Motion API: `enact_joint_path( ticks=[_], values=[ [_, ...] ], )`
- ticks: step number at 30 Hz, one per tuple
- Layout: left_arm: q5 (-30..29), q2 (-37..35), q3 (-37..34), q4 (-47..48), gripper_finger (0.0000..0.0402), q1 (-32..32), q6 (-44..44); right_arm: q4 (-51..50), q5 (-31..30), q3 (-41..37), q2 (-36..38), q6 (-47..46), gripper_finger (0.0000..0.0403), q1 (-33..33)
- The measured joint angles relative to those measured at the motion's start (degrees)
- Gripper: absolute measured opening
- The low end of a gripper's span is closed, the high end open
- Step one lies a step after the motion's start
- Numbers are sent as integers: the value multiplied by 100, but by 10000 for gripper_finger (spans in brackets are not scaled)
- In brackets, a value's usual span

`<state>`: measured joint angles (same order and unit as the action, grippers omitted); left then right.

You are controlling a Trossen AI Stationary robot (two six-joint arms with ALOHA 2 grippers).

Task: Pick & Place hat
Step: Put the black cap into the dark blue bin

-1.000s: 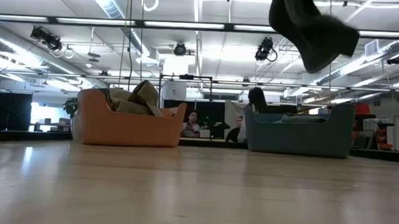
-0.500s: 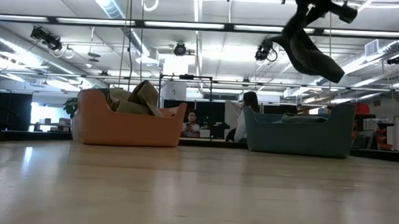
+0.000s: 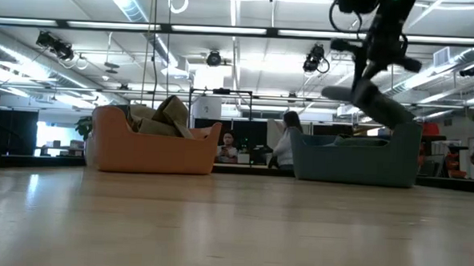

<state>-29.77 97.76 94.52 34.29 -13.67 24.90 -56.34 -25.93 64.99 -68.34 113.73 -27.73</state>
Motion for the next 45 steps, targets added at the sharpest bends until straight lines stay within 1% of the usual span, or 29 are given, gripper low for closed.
enact_joint_path(
  ticks=[5,7,14,16,19,23,27,29,32,34,39,45],
  values=[
    [-1,0,0,4,139,0,1,810,41,-766,0,427,6,-136],
    [0,0,0,4,139,0,-3,1052,51,-1027,0,430,6,-163],
    [1,0,0,10,139,0,-4,1009,345,-1701,4,68,8,-164],
    [0,0,0,11,139,0,-6,1056,341,-1833,8,-129,15,-168],
    [0,0,0,13,139,9,-5,1198,324,-1976,11,-579,35,-173],
    [1,0,0,17,139,32,-4,1235,367,-1993,11,-1154,63,-173],
    [1,0,0,17,139,39,-4,1290,349,-1995,9,-1391,79,-170],
    [1,0,0,18,139,39,-1,1290,159,-1998,9,-1429,82,-157],
    [1,0,0,12,139,37,-1,1278,-367,-2006,98,-1494,83,-75],
    [1,0,0,-14,139,33,-4,1156,-520,-1969,206,-1696,81,-20],
    [3,-92,0,-25,139,33,-5,801,-445,-1664,574,-2356,79,159],
    [-1,-218,2,-24,139,33,-10,536,-154,-1283,1023,-2663,80,327]
  ],
)
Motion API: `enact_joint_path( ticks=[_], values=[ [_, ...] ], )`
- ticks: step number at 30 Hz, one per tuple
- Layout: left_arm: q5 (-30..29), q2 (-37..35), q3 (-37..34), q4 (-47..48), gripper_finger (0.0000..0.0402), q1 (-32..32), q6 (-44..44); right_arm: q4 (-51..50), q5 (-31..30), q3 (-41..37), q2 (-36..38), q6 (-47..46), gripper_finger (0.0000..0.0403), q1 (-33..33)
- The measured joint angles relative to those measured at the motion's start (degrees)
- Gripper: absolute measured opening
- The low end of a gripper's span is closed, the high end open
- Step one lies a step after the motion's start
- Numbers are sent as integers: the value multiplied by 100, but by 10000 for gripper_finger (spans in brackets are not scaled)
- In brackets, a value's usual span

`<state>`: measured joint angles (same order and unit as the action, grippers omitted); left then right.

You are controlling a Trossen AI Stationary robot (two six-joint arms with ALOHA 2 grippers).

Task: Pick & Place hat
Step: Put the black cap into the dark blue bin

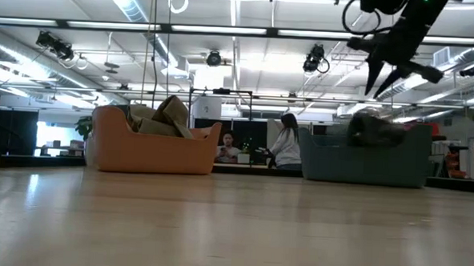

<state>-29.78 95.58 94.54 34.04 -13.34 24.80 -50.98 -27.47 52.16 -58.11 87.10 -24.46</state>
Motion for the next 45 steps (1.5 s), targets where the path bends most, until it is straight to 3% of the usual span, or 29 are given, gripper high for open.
enact_joint_path(
  ticks=[6,13,17,20,23,30,36,40,45],
  values=[
    [2,-95,1,-43,139,0,6,-845,394,17,71,80,71,-48],
    [4,-121,0,-41,139,0,9,-559,401,-146,64,-252,14,-115],
    [6,-121,0,-44,139,0,41,-306,630,-148,64,-1979,12,-217],
    [4,-121,0,-45,139,0,162,-77,1512,-148,64,-4262,22,-224],
    [5,-119,0,-44,139,0,227,170,1419,-148,64,-6238,24,-254],
    [6,-119,0,-41,139,0,260,318,598,-148,36,-7173,26,-414],
    [6,-114,0,-39,139,0,264,-474,799,-148,-13,-8824,59,-773],
    [5,-114,0,-39,139,0,265,-883,796,-150,-25,-9096,102,-953],
    [6,-114,0,-39,139,0,262,-689,854,-150,-81,-9424,163,-1212]
  ],
)
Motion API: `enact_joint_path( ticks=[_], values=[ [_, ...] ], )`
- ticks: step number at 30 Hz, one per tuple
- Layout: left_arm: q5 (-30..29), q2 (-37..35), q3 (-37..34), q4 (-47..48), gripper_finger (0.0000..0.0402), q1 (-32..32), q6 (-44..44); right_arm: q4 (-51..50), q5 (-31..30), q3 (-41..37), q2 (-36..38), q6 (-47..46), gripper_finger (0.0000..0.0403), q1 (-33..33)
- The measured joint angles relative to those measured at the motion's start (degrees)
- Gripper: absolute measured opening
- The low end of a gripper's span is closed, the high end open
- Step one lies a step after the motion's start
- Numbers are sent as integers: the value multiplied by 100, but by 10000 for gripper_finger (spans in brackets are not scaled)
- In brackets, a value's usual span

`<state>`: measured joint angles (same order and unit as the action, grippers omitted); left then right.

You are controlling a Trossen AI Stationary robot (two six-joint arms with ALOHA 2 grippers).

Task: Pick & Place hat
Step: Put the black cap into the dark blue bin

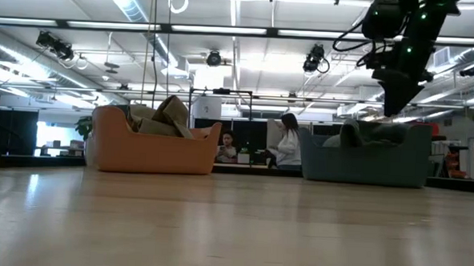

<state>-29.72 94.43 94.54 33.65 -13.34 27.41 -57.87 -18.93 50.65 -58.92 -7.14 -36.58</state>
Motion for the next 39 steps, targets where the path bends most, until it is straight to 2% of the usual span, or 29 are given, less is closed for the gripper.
enact_joint_path(
  ticks=[4,7,11,16,19,22,24,27,31,34,39],
  values=[
    [0,2,0,0,139,0,0,221,83,-207,-146,-95,204,-190],
    [0,2,0,0,139,0,3,355,375,-365,-331,-114,223,-280],
    [0,2,0,1,139,0,3,402,102,-358,-607,-148,227,-311],
    [0,2,0,4,139,2,3,399,55,-358,-923,-165,179,-536],
    [-1,2,0,4,139,7,0,400,47,-354,-1118,-153,122,-687],
    [0,2,0,7,139,5,-2,400,52,-354,-1263,-107,45,-761],
    [-2,2,0,7,139,4,-2,398,63,-354,-1271,-1,15,-763],
    [0,2,0,7,139,7,-3,276,63,-262,-1224,345,22,-716],
    [-2,2,0,9,139,7,-6,-46,-497,95,-1126,1000,11,-595],
    [-2,2,0,7,139,7,-17,11,-763,379,-1082,1792,8,-575],
    [-2,4,0,7,139,7,-1,592,-788,498,-1073,3648,11,-575]
  ],
)
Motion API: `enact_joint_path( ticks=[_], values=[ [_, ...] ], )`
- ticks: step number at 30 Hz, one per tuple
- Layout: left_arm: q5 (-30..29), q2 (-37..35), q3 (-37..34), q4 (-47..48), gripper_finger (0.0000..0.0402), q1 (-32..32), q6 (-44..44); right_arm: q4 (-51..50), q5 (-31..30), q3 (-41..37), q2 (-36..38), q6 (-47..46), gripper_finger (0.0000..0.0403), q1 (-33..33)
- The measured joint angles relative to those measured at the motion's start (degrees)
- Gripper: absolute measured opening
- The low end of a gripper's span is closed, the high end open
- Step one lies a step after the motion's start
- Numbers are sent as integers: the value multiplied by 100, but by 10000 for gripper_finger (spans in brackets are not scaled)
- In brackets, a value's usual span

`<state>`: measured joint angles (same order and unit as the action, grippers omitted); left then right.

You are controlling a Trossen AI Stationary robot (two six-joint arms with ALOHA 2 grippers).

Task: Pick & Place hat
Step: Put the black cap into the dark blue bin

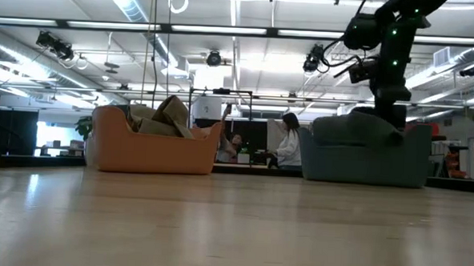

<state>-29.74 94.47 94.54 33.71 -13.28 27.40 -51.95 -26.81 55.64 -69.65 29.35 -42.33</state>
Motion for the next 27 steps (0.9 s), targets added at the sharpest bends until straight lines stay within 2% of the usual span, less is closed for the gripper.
enact_joint_path(
  ticks=[3,6,9,13,19,27],
  values=[
    [0,0,0,0,139,0,4,25,302,0,-53,1283,10,-31],
    [0,0,0,-2,139,-2,4,428,111,-2,-104,1699,10,-119],
    [0,0,-1,-2,139,-2,9,695,-118,-2,-111,1749,10,-245],
    [0,0,0,-2,139,-2,50,420,312,-2,-111,1556,16,-347],
    [0,0,-2,-2,139,-2,50,-92,619,-2,-113,1430,27,-380],
    [0,0,-2,-4,139,-2,50,-166,689,-2,-111,904,88,-378]
  ],
)
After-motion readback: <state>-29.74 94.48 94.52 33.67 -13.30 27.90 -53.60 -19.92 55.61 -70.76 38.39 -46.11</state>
